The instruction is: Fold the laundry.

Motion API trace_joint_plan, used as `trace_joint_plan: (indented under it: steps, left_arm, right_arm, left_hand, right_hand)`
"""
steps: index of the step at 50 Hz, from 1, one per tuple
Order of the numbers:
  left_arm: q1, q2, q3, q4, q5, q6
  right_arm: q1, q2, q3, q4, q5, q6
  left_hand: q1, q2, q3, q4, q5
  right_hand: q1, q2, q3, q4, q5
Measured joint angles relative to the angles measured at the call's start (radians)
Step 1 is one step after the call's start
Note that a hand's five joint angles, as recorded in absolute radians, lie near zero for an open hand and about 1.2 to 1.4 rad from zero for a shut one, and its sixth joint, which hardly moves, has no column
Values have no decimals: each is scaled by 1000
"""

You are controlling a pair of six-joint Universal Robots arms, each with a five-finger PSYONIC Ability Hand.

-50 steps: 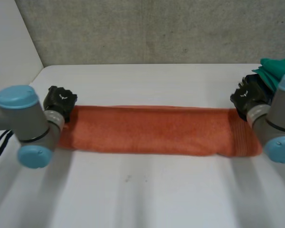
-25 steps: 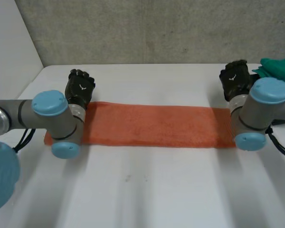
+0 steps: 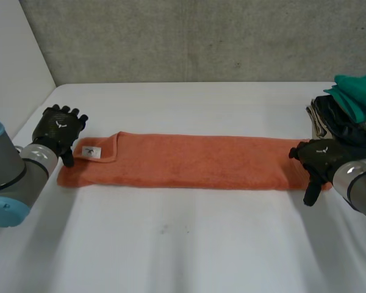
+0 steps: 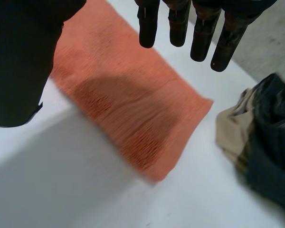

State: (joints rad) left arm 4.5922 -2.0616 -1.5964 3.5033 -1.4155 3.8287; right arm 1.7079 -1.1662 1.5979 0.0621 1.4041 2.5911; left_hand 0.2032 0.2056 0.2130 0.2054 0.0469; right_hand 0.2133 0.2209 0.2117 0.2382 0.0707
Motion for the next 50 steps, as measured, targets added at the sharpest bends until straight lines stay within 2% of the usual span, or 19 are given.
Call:
trace_joint_plan:
  steps: [3,8,19,24,27,28,29,31,34,38,44,50]
  left_arm:
    - [28,-21,4,1,59,-16]
    - [43,-88,36,6,112,-18]
    - [41,-261,198,28,124,-10]
    - [41,-352,333,47,86,-14]
    - [42,-402,438,77,-12,-18]
    - [42,-402,438,77,-12,-18]
    - [41,-424,493,102,-104,-19]
    - [38,-432,520,120,-172,-19]
    - [18,-418,508,138,-224,-19]
    - [-10,-376,445,148,-218,-18]
    - [-45,-268,270,152,-145,-20]
    - [-47,-221,191,149,-127,-17]
  right_arm:
    - [-24,2,36,-26,-31,7]
    - [-42,8,65,-75,-43,11]
    - [-42,15,80,-115,-34,11]
    - [-41,16,87,-124,-33,11]
    - [-41,16,93,-134,-32,11]
    - [-41,16,93,-134,-32,11]
    - [-41,16,97,-144,-29,11]
    - [-39,16,101,-155,-25,10]
    - [-37,18,107,-182,-17,9]
    - [-35,25,109,-217,-8,4]
    - [-35,70,86,-265,0,-7]
    - [-34,94,68,-271,2,-7]
  left_hand:
    - [0,0,0,0,0]
    - [0,0,0,0,0]
    - [0,0,0,0,0]
    - [5,4,3,4,4]
    - [5,23,3,20,4]
    - [5,23,3,20,4]
    - [5,23,3,20,4]
    - [5,23,3,20,4]
    - [5,22,3,19,2]
    - [5,22,3,19,2]
    - [3,21,1,18,0]
    - [1,21,1,18,0]
  right_hand:
    - [0,0,0,0,0]
    - [0,0,0,0,0]
    - [0,0,0,0,0]
    - [0,0,0,0,0]
    - [0,0,0,0,0]
    - [0,0,0,0,0]
    - [0,0,0,0,0]
    - [0,0,0,0,0]
    - [0,0,0,0,0]
    - [0,0,0,0,0]
    - [1,2,3,0,0]
    - [24,49,60,20,36]
